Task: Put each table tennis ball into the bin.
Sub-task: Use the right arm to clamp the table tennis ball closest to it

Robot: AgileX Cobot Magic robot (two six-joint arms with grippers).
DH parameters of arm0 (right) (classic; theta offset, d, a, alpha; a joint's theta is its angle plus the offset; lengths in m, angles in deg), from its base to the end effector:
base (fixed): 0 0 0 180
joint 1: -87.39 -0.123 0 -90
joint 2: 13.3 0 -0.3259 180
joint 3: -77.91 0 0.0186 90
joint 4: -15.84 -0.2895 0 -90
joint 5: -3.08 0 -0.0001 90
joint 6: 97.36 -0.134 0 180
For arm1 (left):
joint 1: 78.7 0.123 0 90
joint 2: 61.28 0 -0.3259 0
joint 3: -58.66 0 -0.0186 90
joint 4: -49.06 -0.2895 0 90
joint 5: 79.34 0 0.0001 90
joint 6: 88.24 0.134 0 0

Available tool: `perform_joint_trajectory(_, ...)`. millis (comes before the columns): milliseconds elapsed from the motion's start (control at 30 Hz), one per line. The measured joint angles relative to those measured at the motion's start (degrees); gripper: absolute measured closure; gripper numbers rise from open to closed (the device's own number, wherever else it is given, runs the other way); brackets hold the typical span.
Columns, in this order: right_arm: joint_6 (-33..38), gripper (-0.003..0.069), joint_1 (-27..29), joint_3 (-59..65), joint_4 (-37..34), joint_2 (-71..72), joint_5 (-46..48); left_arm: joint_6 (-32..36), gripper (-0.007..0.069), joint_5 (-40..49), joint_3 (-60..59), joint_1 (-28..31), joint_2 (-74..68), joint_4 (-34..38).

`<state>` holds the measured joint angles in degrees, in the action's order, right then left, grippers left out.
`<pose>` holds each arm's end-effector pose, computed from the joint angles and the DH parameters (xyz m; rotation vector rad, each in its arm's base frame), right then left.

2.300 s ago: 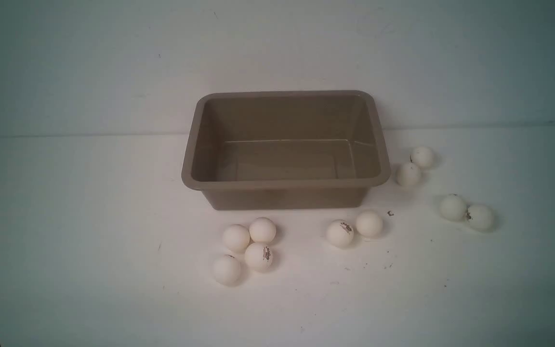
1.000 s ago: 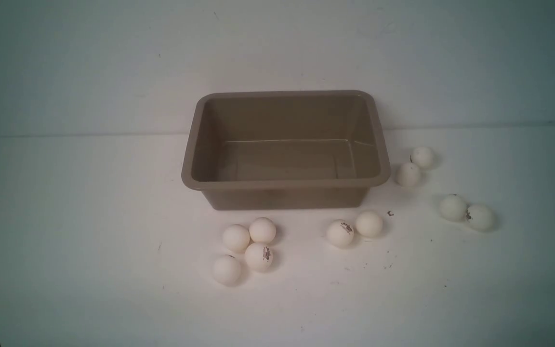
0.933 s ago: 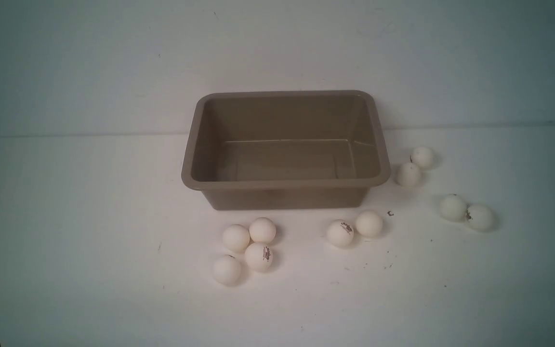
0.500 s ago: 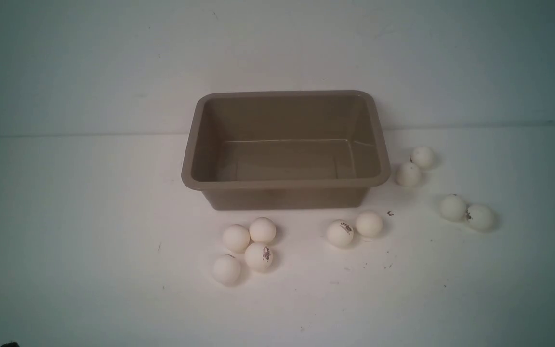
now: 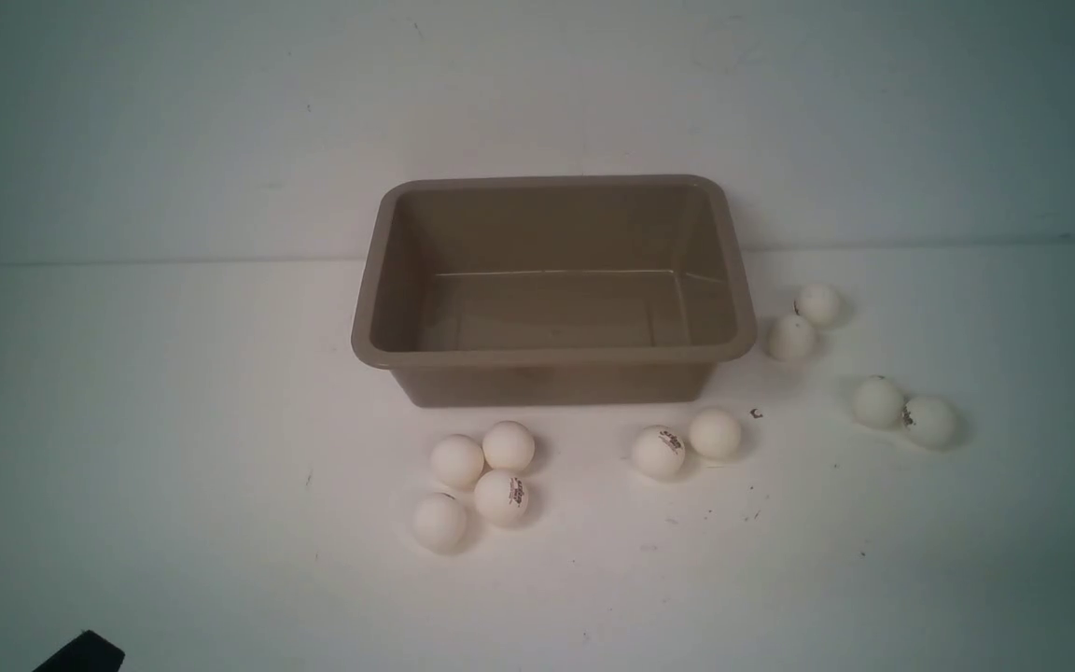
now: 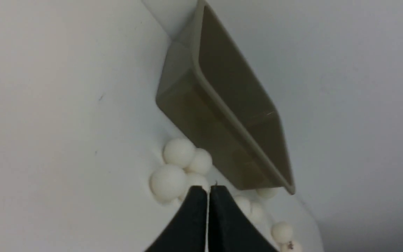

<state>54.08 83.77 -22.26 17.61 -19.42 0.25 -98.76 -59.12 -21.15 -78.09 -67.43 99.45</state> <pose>0.0963 0.0063 0.2127 0.2931 1.4357 0.4346 0.0913 -0.0348 0.1762 -0.7225 1.6796 -0.9705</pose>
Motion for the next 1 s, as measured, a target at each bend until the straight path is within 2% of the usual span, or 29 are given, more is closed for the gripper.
perform_joint_trajectory(33,-3.1,0.0676,0.0,0.0,-3.8,0.0,-2.4,0.0,0.0632,-1.0,0.0,0.0,0.0,1.9)
perform_joint_trajectory(133,-5.3,0.0676,0.0,0.0,-7.4,0.0,-4.5,0.0,0.0632,-1.8,0.0,0.0,0.0,4.4)
perform_joint_trajectory(233,-6.0,0.0676,0.0,0.0,-8.3,0.0,-4.9,-0.1,0.0632,-3.7,0.0,0.0,0.0,7.7)
perform_joint_trajectory(267,-6.6,0.0676,0.0,0.0,-9.2,0.0,-4.9,-0.1,0.0632,-5.0,0.0,0.0,0.0,10.8)
perform_joint_trajectory(567,-10.1,0.0676,0.0,0.0,-12.4,0.0,-6.3,1.5,0.0632,-5.3,0.0,0.0,0.0,20.9)
perform_joint_trajectory(733,-12.8,0.0676,0.0,0.0,-12.0,0.0,-6.6,2.7,0.0632,-5.2,0.0,0.0,0.0,22.8)
perform_joint_trajectory(800,-13.4,0.0676,0.0,-1.6,-8.9,0.0,-5.0,4.2,0.0632,-5.3,0.0,0.0,0.0,23.7)
perform_joint_trajectory(867,-13.7,0.0676,0.0,-7.1,-2.6,-0.1,-1.5,8.5,0.0632,-5.5,0.1,0.0,0.0,24.3)
perform_joint_trajectory(933,-13.8,0.0676,0.0,-16.5,6.5,-2.5,4.7,16.8,0.0632,-5.5,1.6,0.0,0.0,23.7)
perform_joint_trajectory(1000,-13.5,0.0676,-0.1,-25.1,12.8,-6.1,10.7,28.3,0.0632,-5.0,5.1,0.0,0.0,22.5)
